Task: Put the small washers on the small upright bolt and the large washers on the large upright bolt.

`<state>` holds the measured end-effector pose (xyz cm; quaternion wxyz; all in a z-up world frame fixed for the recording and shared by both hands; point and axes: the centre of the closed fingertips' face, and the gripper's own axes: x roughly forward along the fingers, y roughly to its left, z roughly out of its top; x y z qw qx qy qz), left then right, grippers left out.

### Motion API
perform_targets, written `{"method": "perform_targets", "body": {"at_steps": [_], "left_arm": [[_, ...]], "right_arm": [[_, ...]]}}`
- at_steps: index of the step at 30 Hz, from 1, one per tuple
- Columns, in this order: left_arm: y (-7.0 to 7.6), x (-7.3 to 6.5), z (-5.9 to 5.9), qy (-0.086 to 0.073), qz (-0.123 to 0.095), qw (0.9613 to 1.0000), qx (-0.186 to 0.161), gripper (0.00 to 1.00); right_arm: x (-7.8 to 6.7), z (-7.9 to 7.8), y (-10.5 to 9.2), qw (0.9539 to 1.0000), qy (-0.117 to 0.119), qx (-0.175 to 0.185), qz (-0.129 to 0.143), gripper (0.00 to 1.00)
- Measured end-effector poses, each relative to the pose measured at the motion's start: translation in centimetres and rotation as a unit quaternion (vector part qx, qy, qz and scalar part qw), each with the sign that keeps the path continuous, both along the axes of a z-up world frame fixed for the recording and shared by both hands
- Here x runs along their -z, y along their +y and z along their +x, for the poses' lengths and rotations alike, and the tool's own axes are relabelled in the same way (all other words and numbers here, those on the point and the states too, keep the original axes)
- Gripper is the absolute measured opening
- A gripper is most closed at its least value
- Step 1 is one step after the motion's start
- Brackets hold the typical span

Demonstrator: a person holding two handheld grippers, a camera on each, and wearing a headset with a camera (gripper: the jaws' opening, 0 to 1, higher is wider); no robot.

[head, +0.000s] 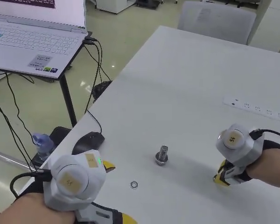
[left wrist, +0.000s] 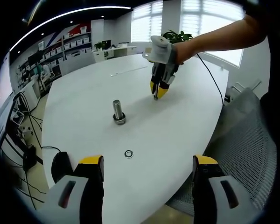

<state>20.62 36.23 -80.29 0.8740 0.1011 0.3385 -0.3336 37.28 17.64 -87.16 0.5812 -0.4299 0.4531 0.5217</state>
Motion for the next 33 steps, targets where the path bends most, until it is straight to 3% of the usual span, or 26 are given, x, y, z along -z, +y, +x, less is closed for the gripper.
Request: {"method": "perform_targets", "body": {"at_steps": [9,11,22,33], "left_arm": [[0.0,-0.5,0.1,-0.004,-0.002,1.0000,-0.001,0.78],[-0.1,-0.6,0.2,-0.011,-0.002,0.9999,0.002,0.79],[-0.5,-0.5,0.0,-0.005,0.002,1.0000,0.007,0.85],[-0.5,-0.5,0.2,-0.009,-0.001,1.0000,0.004,0.87]], "right_arm": [[-1.3,0.1,0.3,0.9999,0.001,-0.001,0.013,0.27],[-1.9,0.0,0.7,0.9998,0.002,-0.004,0.019,0.29],[-4.6,-0.3,3.5,0.9987,-0.013,-0.028,0.041,0.32],[-5.2,-3.0,6.3,0.9960,-0.009,-0.075,0.047,0.31]]}}
